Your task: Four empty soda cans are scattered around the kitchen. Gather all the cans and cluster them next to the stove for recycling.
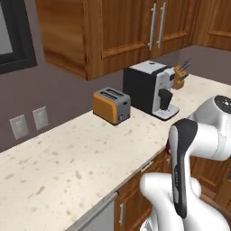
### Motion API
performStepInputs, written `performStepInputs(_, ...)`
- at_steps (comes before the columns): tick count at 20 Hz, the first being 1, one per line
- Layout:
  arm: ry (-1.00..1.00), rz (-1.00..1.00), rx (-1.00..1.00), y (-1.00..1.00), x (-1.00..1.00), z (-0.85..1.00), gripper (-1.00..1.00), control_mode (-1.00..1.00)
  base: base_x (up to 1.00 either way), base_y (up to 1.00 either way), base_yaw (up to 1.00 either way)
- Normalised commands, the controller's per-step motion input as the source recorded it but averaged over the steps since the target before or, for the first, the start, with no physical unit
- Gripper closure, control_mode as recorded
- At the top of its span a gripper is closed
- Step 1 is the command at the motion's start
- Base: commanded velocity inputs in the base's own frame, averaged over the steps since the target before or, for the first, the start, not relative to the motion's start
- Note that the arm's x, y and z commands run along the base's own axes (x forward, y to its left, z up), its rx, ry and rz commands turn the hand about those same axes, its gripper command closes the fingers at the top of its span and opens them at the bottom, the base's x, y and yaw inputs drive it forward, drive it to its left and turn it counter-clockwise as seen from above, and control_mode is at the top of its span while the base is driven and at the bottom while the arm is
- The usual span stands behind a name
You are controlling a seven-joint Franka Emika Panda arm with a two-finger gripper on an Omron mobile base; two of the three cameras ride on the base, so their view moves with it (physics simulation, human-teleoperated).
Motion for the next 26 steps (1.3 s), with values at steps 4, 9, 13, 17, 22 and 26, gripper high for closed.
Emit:
performStepInputs(4, 0.0, 0.0, 0.0, 0.0, 0.0, 0.0, 1.0, 1.0, -0.06, 0.0, 0.44)
performStepInputs(9, 0.0, 0.0, 0.0, 0.0, 0.0, 0.0, 1.0, 1.0, -0.24, 0.02, 0.43)
performStepInputs(13, 0.0, 0.0, 0.0, 0.0, 0.0, 0.0, 1.0, 1.0, -0.37, 0.17, 0.4)
performStepInputs(17, 0.0, 0.0, 0.0, 0.0, 0.0, 0.0, 1.0, 1.0, -0.35, 0.33, 0.36)
performStepInputs(22, 0.0, 0.0, 0.0, 0.0, 0.0, 0.0, 1.0, 1.0, -0.27, 0.36, 0.36)
performStepInputs(26, 0.0, 0.0, 0.0, 0.0, 0.0, 0.0, 1.0, 1.0, -0.29, 0.38, 0.36)
